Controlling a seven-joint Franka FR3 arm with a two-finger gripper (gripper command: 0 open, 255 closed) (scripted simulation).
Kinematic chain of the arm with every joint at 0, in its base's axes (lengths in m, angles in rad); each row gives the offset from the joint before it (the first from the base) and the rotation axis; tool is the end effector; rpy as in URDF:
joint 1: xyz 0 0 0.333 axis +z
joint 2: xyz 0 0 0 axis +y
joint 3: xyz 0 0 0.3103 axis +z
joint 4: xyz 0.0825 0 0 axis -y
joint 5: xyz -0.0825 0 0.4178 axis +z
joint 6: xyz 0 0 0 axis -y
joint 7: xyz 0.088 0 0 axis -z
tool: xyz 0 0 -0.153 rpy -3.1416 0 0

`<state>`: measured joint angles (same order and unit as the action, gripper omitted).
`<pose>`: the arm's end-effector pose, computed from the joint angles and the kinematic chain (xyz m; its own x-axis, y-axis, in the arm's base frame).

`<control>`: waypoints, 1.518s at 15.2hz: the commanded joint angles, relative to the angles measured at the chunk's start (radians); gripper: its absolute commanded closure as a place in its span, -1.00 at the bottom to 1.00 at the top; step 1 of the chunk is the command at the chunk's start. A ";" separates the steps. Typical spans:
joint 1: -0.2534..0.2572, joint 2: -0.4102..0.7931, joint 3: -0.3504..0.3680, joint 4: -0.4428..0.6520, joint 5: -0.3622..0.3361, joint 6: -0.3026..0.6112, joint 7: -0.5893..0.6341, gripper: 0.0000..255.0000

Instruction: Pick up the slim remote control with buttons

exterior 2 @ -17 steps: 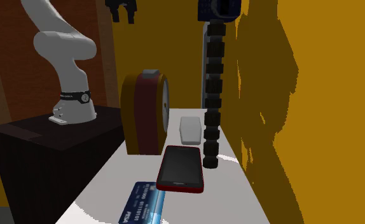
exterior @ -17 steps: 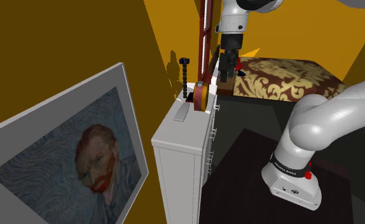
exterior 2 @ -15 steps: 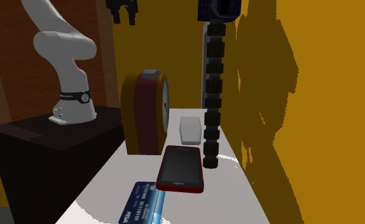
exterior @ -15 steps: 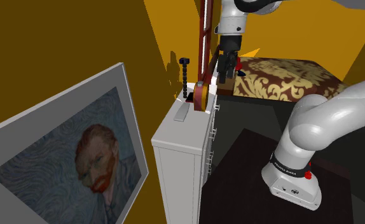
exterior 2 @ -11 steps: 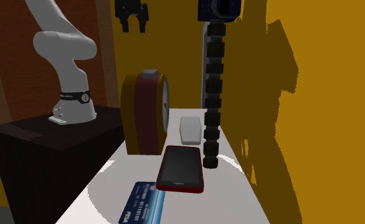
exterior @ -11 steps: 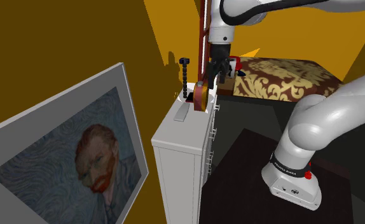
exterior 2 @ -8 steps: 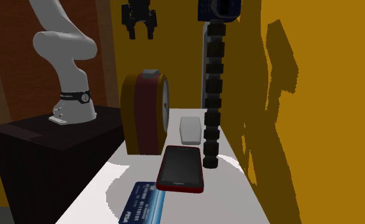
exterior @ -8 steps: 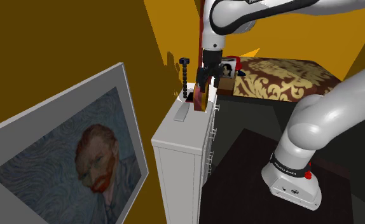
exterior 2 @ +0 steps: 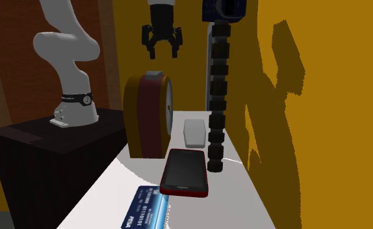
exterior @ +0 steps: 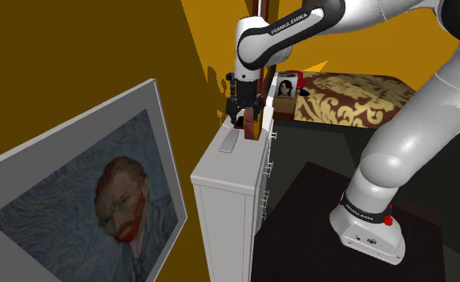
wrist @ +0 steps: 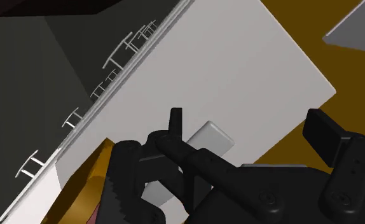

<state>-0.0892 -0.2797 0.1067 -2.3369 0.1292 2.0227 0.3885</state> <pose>0.4844 0.0205 0.3753 0.9061 -0.4178 -0.0668 -0.4217 -0.9045 -0.0641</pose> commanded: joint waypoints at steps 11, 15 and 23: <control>-0.055 0.430 -0.011 0.215 -0.097 0.235 0.415 -1.00; -0.060 0.561 -0.047 0.306 -0.122 0.277 0.535 -1.00; -0.063 0.722 -0.094 0.407 -0.133 0.339 0.650 -1.00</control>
<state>-0.1541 0.4313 0.0135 -1.9348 -0.0037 2.3548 1.0342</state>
